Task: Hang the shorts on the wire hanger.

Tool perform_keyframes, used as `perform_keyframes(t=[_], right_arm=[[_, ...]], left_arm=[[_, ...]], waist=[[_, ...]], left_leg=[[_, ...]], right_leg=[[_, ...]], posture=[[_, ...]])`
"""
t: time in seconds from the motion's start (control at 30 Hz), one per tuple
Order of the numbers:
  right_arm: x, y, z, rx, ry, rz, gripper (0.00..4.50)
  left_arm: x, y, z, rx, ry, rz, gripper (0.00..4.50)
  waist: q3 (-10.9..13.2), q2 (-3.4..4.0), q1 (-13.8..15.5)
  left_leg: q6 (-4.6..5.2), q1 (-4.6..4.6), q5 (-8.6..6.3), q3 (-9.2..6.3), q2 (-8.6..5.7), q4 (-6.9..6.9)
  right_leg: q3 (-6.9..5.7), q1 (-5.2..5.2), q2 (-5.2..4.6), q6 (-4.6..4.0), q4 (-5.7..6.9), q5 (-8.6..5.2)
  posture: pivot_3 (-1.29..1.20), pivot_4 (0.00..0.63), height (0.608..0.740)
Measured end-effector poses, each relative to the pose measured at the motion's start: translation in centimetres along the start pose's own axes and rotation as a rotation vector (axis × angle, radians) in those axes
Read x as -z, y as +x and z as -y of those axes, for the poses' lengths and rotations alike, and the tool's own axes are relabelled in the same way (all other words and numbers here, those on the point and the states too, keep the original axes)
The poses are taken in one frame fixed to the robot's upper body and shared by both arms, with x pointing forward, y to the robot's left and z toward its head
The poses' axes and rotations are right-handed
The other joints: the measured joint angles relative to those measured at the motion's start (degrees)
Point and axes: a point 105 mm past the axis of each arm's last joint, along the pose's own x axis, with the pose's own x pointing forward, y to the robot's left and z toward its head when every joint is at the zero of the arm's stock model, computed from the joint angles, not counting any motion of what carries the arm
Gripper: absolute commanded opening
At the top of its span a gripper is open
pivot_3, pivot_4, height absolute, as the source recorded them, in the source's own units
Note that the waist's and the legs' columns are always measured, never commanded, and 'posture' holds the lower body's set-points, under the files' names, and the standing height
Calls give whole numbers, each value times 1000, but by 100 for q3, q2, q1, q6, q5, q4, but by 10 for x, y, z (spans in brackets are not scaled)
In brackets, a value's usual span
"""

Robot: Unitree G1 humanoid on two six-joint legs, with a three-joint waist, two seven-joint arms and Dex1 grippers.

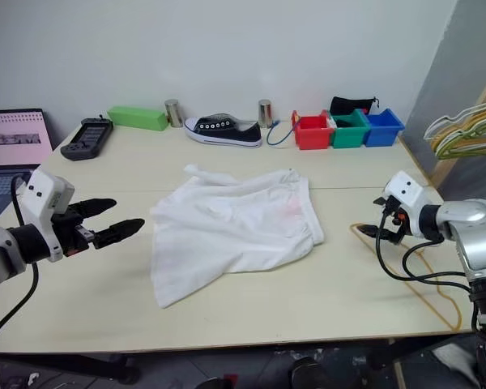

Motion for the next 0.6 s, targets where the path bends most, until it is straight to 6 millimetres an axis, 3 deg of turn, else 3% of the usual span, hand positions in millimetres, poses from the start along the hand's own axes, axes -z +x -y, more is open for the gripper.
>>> perform_keyframes(t=[0.6], right_arm=[[2, 8, 1, 14, -5, -4, 4448]], left_arm=[[5, 3, 4, 7, 16, 6, 4500]], waist=[[0, 0, 14]], left_leg=[[0, 10, 1, -4, -2, 61]], right_leg=[[0, -5, 3, -7, 83, -5]], posture=[[-136, 33, 740]])
